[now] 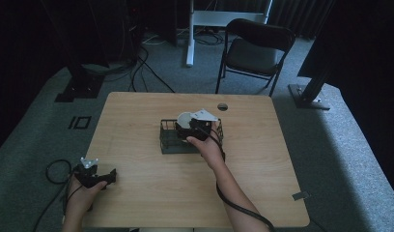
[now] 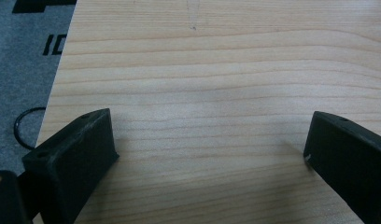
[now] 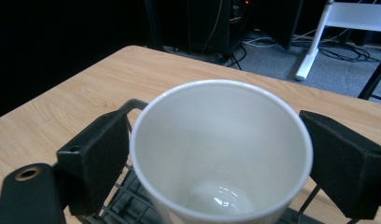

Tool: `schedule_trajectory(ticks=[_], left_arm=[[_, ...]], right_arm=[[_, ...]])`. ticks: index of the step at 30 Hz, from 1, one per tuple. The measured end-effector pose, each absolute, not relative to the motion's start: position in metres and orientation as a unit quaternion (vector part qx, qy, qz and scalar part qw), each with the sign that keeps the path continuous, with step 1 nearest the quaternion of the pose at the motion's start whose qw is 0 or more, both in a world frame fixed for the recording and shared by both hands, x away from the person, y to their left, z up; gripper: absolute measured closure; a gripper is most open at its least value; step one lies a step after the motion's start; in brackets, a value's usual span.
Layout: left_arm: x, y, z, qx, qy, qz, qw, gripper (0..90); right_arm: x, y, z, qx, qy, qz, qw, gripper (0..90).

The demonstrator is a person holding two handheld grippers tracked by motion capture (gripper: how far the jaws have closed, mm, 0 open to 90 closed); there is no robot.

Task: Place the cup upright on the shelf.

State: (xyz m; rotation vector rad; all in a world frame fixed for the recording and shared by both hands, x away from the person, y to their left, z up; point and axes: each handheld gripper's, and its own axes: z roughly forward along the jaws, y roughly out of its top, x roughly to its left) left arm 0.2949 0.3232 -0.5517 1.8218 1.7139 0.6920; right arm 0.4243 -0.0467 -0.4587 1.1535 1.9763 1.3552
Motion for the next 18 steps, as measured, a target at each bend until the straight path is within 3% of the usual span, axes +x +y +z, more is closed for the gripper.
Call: schedule_trajectory(ticks=[18], left_arm=[[0.295,0.323,-0.552,0.676,0.636,0.257,0.270,2.4]], right_arm=[[0.406,-0.072,-0.454,0.398,0.727,0.510,0.232,11.0]])
